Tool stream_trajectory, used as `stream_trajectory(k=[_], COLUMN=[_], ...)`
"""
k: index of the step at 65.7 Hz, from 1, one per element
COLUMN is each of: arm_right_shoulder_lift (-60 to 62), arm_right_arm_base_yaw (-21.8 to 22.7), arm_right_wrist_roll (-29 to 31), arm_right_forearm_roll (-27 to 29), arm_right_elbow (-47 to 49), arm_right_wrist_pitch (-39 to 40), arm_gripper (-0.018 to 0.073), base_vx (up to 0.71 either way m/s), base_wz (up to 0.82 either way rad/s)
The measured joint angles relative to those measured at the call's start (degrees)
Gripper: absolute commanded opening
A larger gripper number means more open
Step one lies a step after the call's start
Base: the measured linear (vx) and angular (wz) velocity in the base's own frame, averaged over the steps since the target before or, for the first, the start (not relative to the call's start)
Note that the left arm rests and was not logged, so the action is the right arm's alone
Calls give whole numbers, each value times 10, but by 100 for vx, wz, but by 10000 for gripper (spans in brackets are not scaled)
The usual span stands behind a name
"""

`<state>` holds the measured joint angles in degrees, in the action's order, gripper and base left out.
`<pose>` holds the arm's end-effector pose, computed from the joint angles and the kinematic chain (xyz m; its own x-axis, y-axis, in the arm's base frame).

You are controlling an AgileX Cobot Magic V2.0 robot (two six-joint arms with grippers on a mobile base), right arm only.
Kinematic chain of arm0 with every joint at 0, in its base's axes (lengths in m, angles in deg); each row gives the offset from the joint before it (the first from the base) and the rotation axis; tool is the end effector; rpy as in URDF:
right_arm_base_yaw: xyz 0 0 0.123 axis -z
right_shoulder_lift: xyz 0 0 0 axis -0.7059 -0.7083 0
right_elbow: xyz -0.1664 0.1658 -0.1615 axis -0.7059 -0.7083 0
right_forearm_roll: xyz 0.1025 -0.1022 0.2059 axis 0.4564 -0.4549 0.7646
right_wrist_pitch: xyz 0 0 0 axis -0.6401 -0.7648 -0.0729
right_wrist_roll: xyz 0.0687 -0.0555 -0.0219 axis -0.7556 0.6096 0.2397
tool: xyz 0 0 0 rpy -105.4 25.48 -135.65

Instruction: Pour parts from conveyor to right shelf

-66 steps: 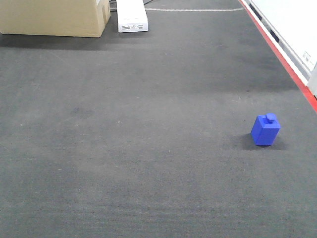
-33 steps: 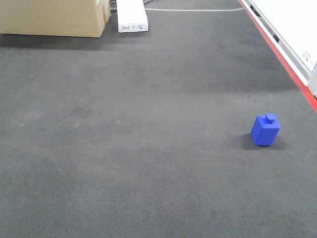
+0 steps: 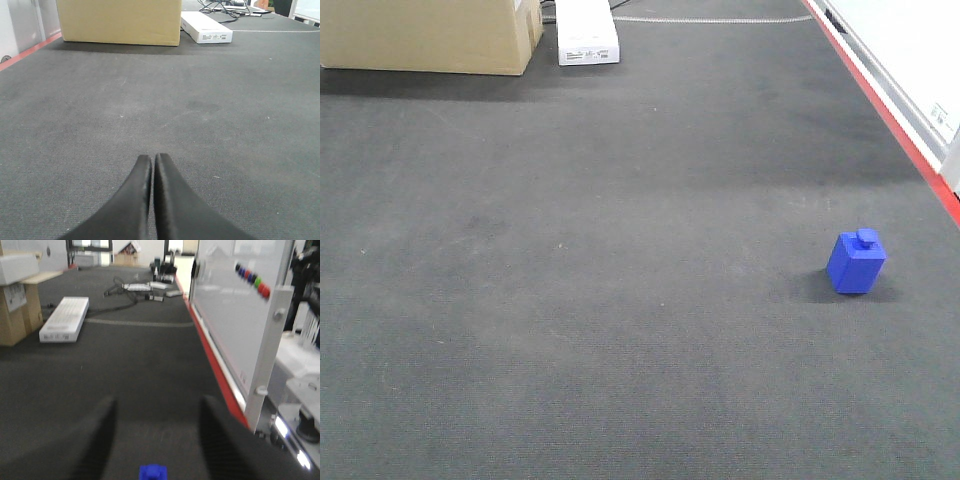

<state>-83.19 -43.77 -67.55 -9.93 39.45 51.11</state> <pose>0.1490 -0.0043 0.3751 -0.1185 -0.0640 -0.9909 0.0252 0.9974 -0.0674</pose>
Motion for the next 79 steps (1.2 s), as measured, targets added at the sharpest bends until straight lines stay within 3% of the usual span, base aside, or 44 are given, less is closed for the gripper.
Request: stream_trajectory(k=[8, 22, 28, 54, 79], arm_right_shoulder_lift=[-23, -29, -36, -272, -550], arm_right_arm_base_yaw=[0, 0, 0, 0, 0], arm_right_wrist_roll=[5, 11, 11, 10, 46], arm_right_forearm_roll=[-4, -10, -8, 3, 21], arm_right_elbow=[0, 1, 13, 245, 505], arm_right_wrist_pitch=[-2, 28, 5, -314, -543], arm_gripper=[727, 702, 688, 664, 650], base_vx=[0, 0, 0, 0, 0], base_wz=[0, 0, 0, 0, 0])
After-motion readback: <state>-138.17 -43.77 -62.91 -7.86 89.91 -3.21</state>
